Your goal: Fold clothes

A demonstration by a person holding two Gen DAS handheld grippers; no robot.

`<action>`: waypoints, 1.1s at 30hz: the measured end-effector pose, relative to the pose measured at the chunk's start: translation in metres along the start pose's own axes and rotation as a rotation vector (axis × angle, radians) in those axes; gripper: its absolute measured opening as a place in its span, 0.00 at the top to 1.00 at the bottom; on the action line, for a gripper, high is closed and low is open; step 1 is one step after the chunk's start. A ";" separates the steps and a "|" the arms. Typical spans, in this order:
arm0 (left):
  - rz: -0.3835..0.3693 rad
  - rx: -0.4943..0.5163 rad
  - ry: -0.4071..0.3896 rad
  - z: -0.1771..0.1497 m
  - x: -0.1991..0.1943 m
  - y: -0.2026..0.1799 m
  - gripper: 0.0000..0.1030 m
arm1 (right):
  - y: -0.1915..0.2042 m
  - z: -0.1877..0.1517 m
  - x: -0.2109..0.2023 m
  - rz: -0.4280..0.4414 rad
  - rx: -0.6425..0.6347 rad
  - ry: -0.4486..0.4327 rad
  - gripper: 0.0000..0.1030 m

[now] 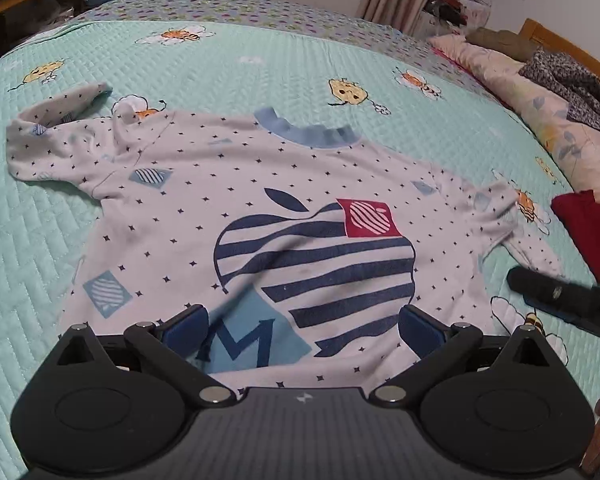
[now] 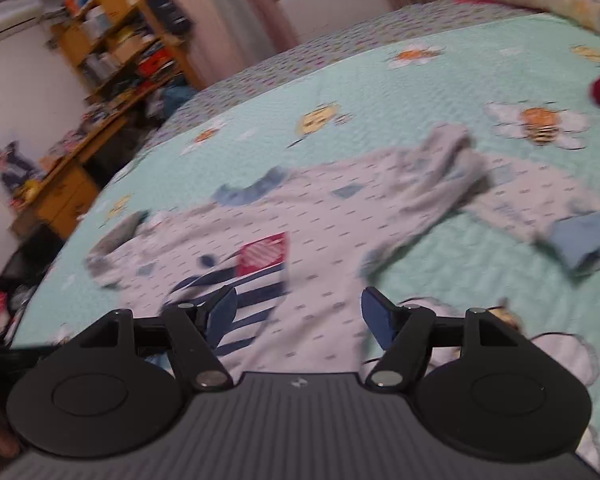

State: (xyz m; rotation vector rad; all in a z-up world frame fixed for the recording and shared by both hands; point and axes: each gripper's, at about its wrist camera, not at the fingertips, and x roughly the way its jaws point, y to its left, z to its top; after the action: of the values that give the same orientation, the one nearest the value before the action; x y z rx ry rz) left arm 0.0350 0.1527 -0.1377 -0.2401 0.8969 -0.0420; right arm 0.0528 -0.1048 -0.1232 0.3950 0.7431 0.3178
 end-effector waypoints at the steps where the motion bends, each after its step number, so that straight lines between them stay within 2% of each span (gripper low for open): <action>1: -0.005 0.000 0.008 0.000 0.001 0.000 0.02 | -0.004 0.000 0.000 0.003 0.033 -0.007 0.31; 4: -0.003 -0.006 0.051 0.000 0.007 0.000 0.02 | -0.014 -0.003 0.004 0.006 0.113 -0.017 0.29; 9: 0.048 0.033 0.086 -0.004 0.006 -0.005 0.02 | -0.023 -0.010 0.020 0.023 0.221 0.007 0.29; 17: 0.105 0.075 0.114 -0.010 -0.002 -0.014 0.01 | -0.011 -0.001 0.035 0.113 0.214 -0.001 0.29; 21: 0.119 0.097 0.145 -0.016 -0.001 -0.025 0.02 | -0.018 0.000 0.031 0.150 0.221 -0.014 0.28; 24: 0.161 0.157 0.102 -0.020 -0.005 -0.040 0.04 | -0.033 0.000 0.030 0.150 0.246 -0.027 0.27; 26: 0.191 0.187 0.072 -0.021 -0.003 -0.047 0.03 | -0.041 0.002 0.027 0.141 0.238 -0.043 0.27; 27: 0.199 0.198 0.068 -0.021 0.001 -0.048 0.02 | -0.045 0.001 0.026 0.166 0.226 -0.050 0.27; 29: 0.183 0.157 0.137 -0.023 0.022 -0.043 0.03 | -0.051 -0.001 0.032 0.220 0.192 0.006 0.27; 30: 0.174 0.128 0.170 -0.026 0.033 -0.037 0.00 | -0.055 -0.003 0.038 0.226 0.182 0.055 0.27; 31: 0.164 0.130 0.148 -0.030 0.034 -0.032 0.00 | -0.060 -0.006 0.038 0.199 0.178 0.073 0.28; 32: 0.153 0.133 0.127 -0.034 0.035 -0.028 0.00 | -0.065 -0.009 0.039 0.172 0.174 0.091 0.38; 33: 0.141 0.148 0.124 -0.035 0.032 -0.026 0.00 | -0.068 -0.009 0.034 0.152 0.163 0.084 0.41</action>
State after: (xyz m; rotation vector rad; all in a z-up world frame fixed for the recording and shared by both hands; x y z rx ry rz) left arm 0.0299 0.1162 -0.1775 -0.0358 1.0270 0.0072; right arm 0.0799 -0.1489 -0.1801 0.5975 0.8256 0.4202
